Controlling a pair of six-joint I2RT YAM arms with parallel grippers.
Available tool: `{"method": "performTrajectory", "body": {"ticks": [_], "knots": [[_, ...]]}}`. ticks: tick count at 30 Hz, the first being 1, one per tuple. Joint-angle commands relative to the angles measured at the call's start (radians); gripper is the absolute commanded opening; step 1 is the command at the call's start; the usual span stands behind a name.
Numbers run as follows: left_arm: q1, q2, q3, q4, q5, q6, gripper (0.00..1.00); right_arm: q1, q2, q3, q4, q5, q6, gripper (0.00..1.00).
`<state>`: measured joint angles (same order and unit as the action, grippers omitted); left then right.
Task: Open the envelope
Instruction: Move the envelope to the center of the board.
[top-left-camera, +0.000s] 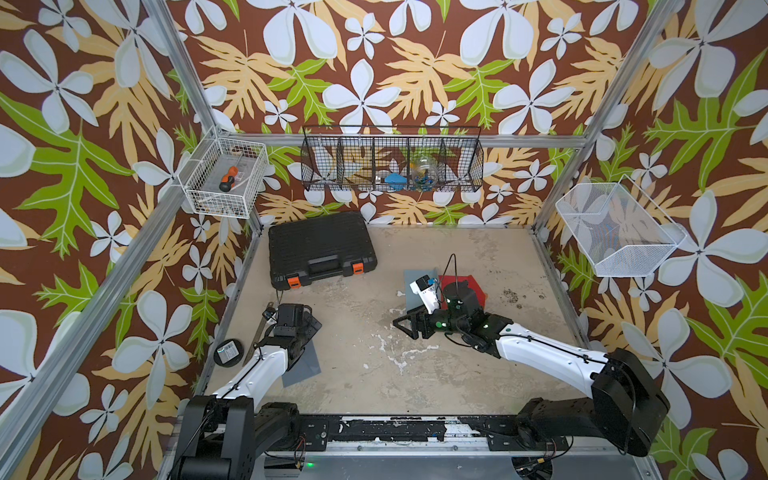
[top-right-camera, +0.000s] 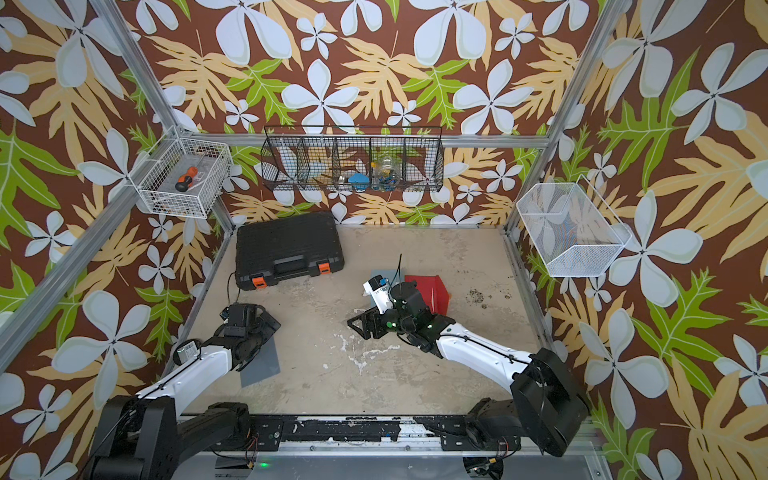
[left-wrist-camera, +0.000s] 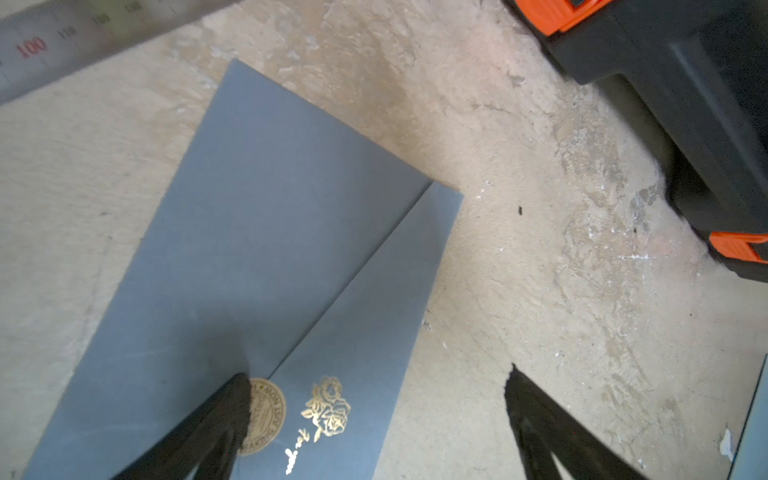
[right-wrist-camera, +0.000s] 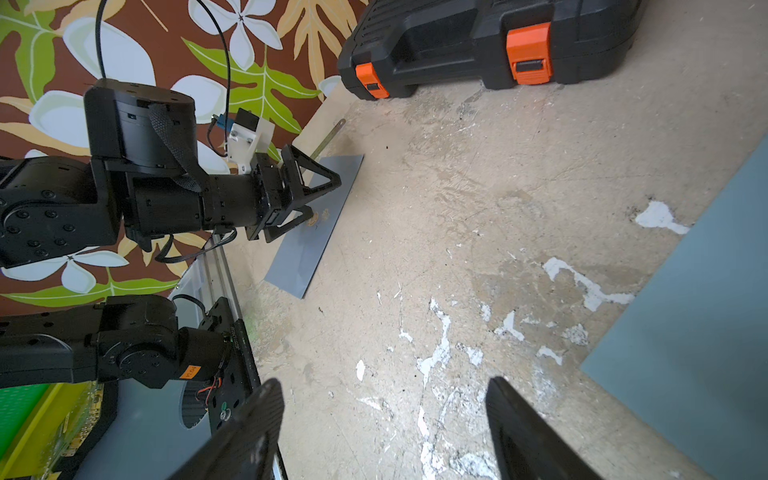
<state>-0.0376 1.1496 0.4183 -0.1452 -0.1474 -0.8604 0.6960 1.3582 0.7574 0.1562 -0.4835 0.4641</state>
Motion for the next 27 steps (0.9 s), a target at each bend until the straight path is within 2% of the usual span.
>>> {"method": "performTrajectory", "body": {"ticks": [1,7,13,20,27], "knots": [[0.002,0.019,-0.005,-0.013,0.007,-0.005,0.97,0.002,0.001,0.003,0.017,-0.007,0.001,0.78],[0.000,0.024,-0.025,-0.024,0.099,-0.045,0.95,0.002,0.002,0.006,0.003,0.012,0.000,0.78],[-0.055,0.018,-0.036,-0.022,0.200,-0.125,0.95,0.002,0.026,0.010,0.002,0.013,0.007,0.78],[-0.206,0.006,-0.037,0.001,0.238,-0.246,0.97,0.001,0.071,0.011,0.018,-0.004,0.036,0.78],[-0.397,-0.004,0.017,0.001,0.238,-0.246,0.97,0.001,0.109,0.005,0.014,-0.003,0.066,0.78]]}}
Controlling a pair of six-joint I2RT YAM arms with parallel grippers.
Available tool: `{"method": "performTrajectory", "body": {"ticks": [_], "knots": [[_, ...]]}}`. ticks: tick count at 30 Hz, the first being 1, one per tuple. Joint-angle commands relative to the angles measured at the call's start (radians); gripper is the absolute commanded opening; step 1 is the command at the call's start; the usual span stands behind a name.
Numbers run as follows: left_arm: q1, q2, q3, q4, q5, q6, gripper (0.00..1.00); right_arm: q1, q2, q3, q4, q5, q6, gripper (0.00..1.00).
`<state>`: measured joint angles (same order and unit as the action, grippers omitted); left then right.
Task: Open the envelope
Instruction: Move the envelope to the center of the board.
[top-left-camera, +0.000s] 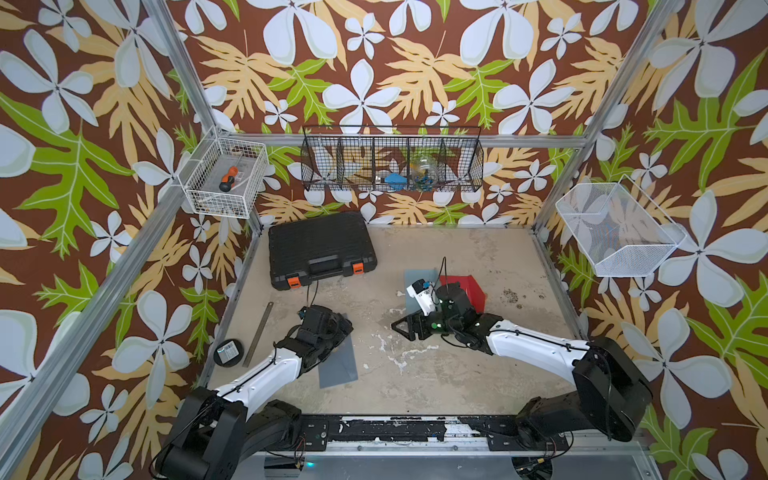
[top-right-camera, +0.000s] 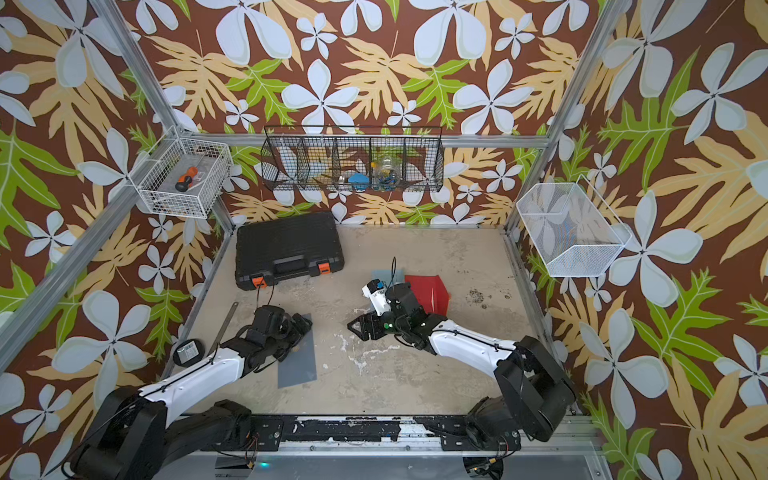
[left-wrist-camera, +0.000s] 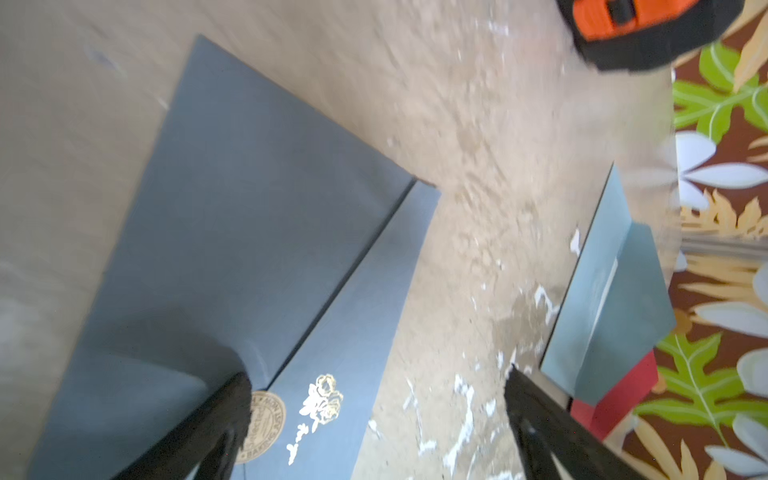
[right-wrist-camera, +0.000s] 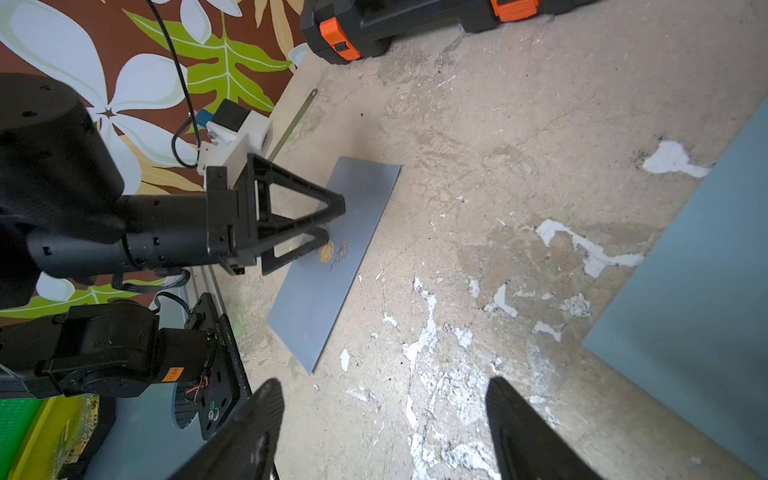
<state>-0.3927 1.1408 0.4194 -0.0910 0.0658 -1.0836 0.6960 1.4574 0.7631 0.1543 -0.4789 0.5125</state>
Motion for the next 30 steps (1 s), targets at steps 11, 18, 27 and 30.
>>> {"method": "performTrajectory", "body": {"ticks": [11,18,27,30], "knots": [[-0.136,-0.115,0.148,-0.212,-0.299,-0.053,1.00,0.025,0.057,-0.024,0.050,-0.044,0.082,0.78],[0.101,-0.226,0.014,-0.207,-0.202,0.055,1.00,0.097,0.154,0.040,0.056,-0.069,0.097,0.78],[0.137,-0.217,-0.044,-0.088,-0.050,0.073,1.00,0.145,0.214,0.104,0.018,-0.056,0.078,0.78],[0.137,-0.210,-0.068,-0.081,-0.041,0.049,1.00,0.145,0.223,0.104,0.019,-0.059,0.083,0.78]]}}
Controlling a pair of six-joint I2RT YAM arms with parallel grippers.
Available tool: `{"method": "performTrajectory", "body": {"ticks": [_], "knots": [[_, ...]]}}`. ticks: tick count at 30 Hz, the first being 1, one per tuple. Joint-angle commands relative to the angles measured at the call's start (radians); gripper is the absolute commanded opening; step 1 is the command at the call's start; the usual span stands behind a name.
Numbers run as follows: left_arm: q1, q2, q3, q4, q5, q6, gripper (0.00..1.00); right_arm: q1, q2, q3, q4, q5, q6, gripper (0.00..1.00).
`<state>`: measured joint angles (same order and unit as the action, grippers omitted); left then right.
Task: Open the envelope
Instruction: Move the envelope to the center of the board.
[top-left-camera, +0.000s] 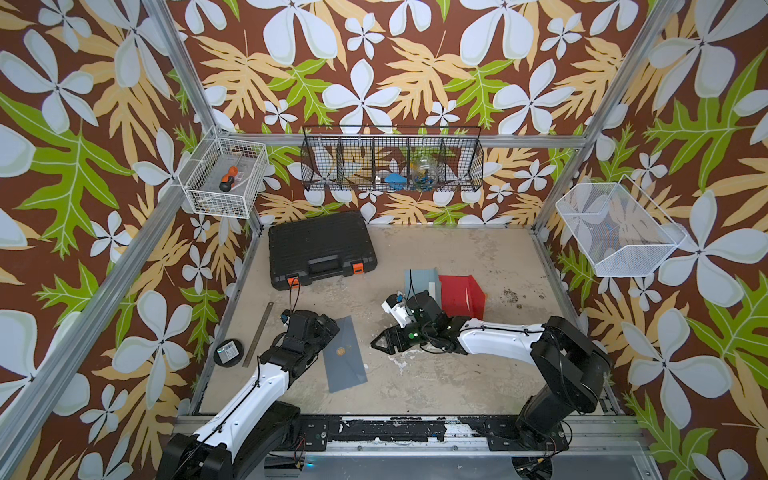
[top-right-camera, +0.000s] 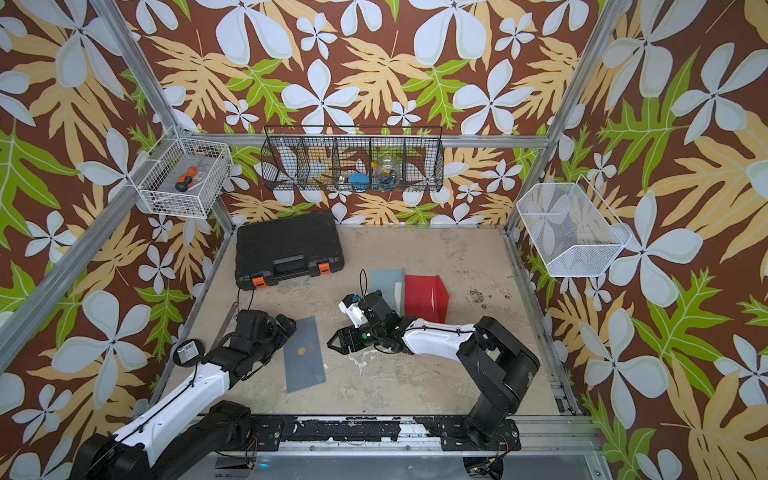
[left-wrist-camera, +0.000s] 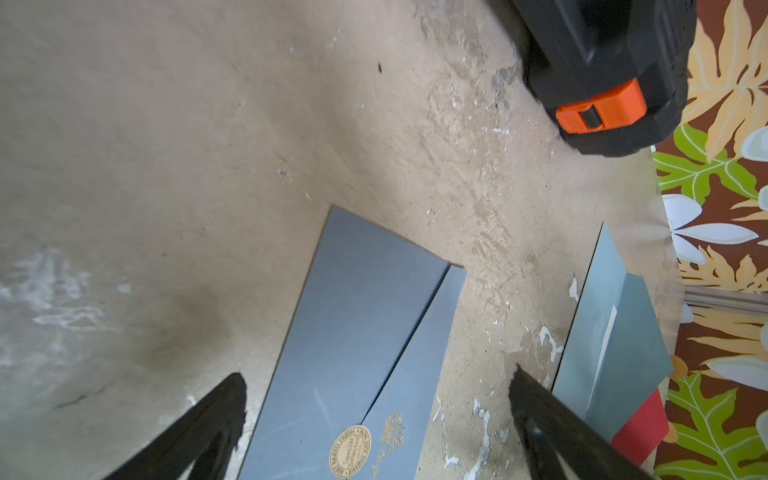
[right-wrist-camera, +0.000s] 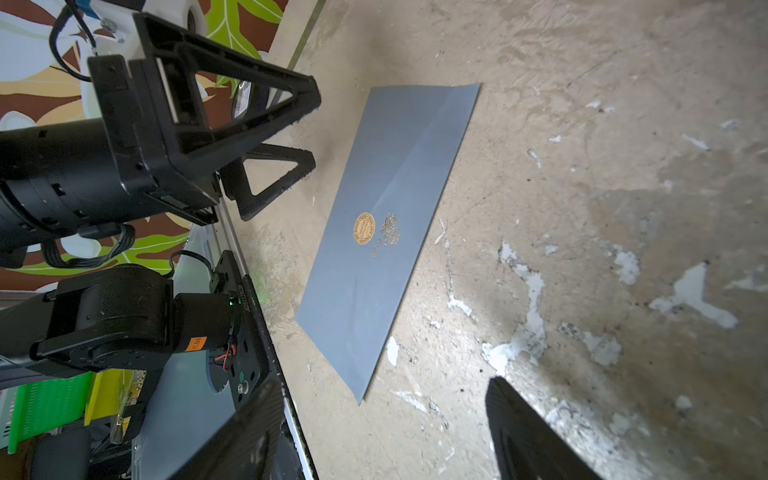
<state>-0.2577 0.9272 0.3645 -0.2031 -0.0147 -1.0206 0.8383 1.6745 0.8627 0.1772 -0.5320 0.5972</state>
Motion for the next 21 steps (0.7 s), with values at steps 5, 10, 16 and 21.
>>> {"method": "performTrajectory", "body": {"ticks": [5,10,16,21], "knots": [[0.002,0.014,-0.064,0.082,0.120,-0.060,1.00,0.003,0.032,0.001,0.016,-0.025,0.021,0.78],[-0.020,0.038,-0.113,0.158,0.199,-0.129,1.00,-0.001,0.063,-0.022,0.062,-0.020,0.080,0.78],[-0.124,0.096,-0.078,0.167,0.203,-0.132,1.00,-0.039,0.093,-0.076,0.133,-0.031,0.171,0.78],[-0.199,0.176,-0.033,0.254,0.190,-0.196,1.00,-0.088,0.071,-0.155,0.211,-0.031,0.233,0.78]]}}
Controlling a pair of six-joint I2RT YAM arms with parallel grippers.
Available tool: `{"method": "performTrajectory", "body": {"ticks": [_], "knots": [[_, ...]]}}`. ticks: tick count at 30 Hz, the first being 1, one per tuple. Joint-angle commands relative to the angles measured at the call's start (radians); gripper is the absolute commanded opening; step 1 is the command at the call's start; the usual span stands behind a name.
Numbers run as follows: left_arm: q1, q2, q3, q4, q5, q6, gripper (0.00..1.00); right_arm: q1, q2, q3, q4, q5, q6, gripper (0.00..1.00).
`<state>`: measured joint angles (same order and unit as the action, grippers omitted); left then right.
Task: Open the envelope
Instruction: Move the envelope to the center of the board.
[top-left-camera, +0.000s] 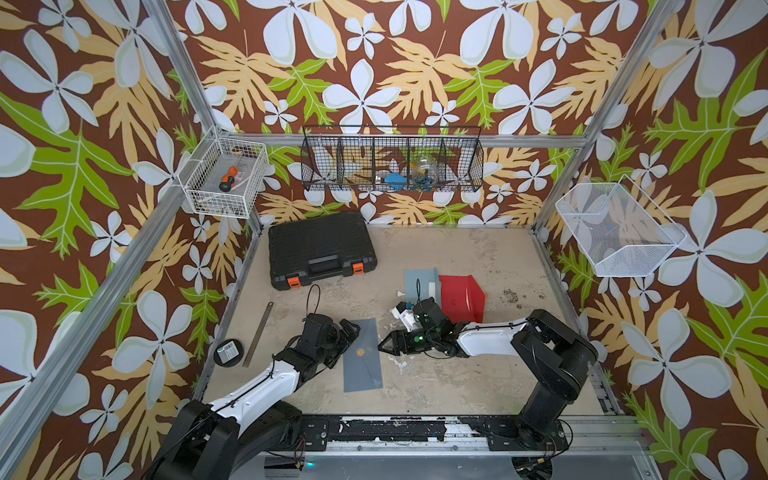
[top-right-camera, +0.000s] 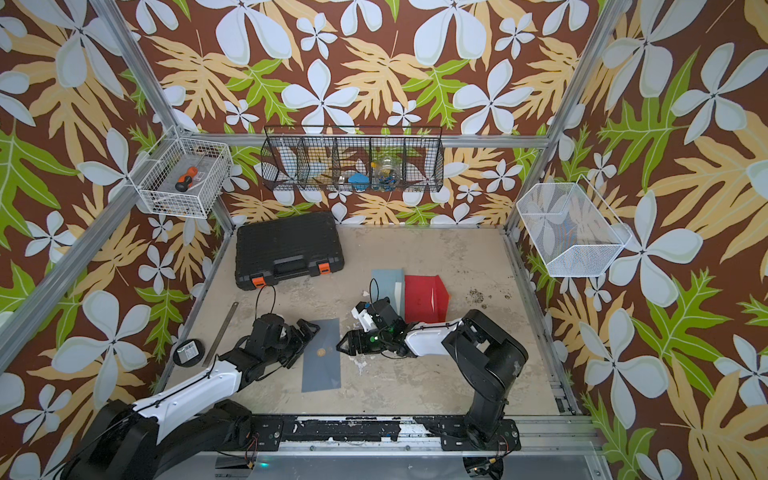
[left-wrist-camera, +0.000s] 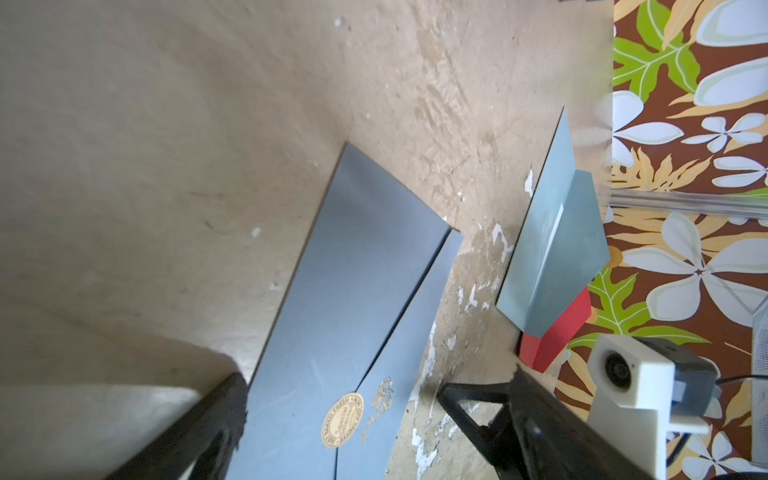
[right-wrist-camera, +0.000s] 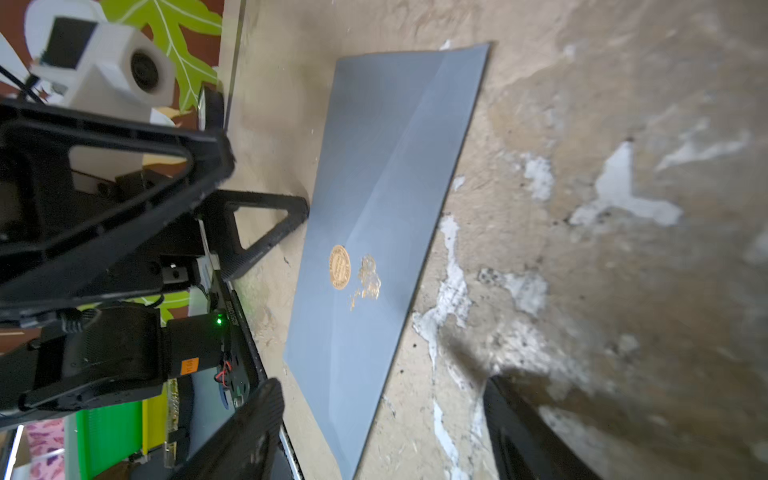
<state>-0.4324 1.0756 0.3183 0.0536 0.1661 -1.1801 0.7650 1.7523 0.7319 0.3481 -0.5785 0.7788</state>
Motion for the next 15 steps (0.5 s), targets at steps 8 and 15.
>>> {"method": "performTrajectory", "body": {"ticks": [8,15], "knots": [[-0.075,0.129,0.058,0.058,0.047,-0.063,1.00,-0.040,-0.002,-0.046,0.075,0.011,0.080,0.78],[-0.099,0.182,0.097,0.070,0.054,-0.071,1.00,-0.080,0.029,-0.012,0.056,0.005,0.078,0.77]]}}
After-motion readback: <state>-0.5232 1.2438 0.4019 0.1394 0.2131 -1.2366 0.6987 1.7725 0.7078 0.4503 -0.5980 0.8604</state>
